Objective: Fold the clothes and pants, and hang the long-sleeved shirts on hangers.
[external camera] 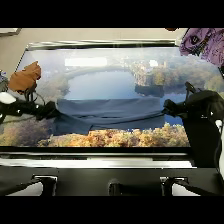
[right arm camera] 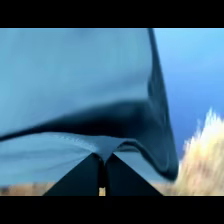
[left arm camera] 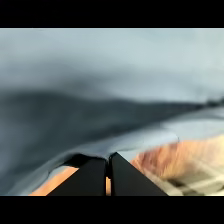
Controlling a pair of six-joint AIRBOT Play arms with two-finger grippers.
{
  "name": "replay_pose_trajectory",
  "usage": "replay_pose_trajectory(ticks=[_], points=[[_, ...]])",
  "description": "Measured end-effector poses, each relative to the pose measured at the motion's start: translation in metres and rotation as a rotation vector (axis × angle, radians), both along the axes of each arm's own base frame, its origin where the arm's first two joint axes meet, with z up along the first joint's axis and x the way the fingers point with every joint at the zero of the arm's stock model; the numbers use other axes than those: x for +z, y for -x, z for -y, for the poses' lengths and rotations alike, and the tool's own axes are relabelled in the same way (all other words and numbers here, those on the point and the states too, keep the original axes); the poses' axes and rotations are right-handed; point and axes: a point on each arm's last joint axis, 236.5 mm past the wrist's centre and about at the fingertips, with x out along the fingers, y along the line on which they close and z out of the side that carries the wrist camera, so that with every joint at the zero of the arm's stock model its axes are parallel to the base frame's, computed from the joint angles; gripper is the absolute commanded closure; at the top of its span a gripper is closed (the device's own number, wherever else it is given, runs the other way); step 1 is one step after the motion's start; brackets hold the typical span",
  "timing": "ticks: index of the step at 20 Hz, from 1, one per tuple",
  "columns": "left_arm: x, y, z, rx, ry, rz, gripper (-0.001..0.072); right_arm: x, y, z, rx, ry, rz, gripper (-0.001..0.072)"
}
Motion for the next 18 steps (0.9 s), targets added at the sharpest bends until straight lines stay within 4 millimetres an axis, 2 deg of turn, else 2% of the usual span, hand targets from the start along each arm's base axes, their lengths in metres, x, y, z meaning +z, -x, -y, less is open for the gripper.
replay_pose_trajectory(ticks=[4, 7, 11, 12, 13, 14, 15, 16, 18], points=[[-0.003, -0.057, -0.005, -0.009, -0.009, 0.041, 0.0694, -0.003, -0.035, 0.006, -0.012, 0.032, 0.031, 0.0684], [-0.006, -0.091, -0.008, -0.005, -0.009, 0.060, 0.0694, -0.007, -0.054, 0.010, -0.029, 0.039, 0.047, 0.0684], [-0.028, -0.113, -0.010, -0.001, 0.002, 0.022, 0.0694, -0.024, -0.070, 0.012, -0.052, 0.030, 0.043, 0.0681], [-0.034, -0.114, -0.010, 0.000, 0.005, 0.007, 0.0687, -0.030, -0.072, 0.012, -0.057, 0.024, 0.035, 0.0654], [-0.040, -0.115, -0.009, 0.000, 0.008, -0.005, 0.0615, -0.038, -0.073, 0.011, -0.063, 0.017, 0.023, 0.0573], [-0.045, -0.116, -0.009, -0.001, 0.010, -0.014, 0.0441, -0.043, -0.073, 0.010, -0.066, 0.009, 0.013, 0.0507], [-0.048, -0.117, -0.009, 0.002, 0.011, -0.020, 0.0301, -0.046, -0.073, 0.009, -0.068, 0.000, 0.005, 0.0429], [-0.049, -0.118, -0.009, 0.003, 0.011, -0.020, 0.0295, -0.046, -0.073, 0.008, -0.069, -0.012, -0.002, 0.0371], [-0.045, -0.122, -0.012, 0.007, 0.011, -0.011, 0.0296, -0.039, -0.073, 0.015, -0.074, -0.031, -0.016, 0.0356]])
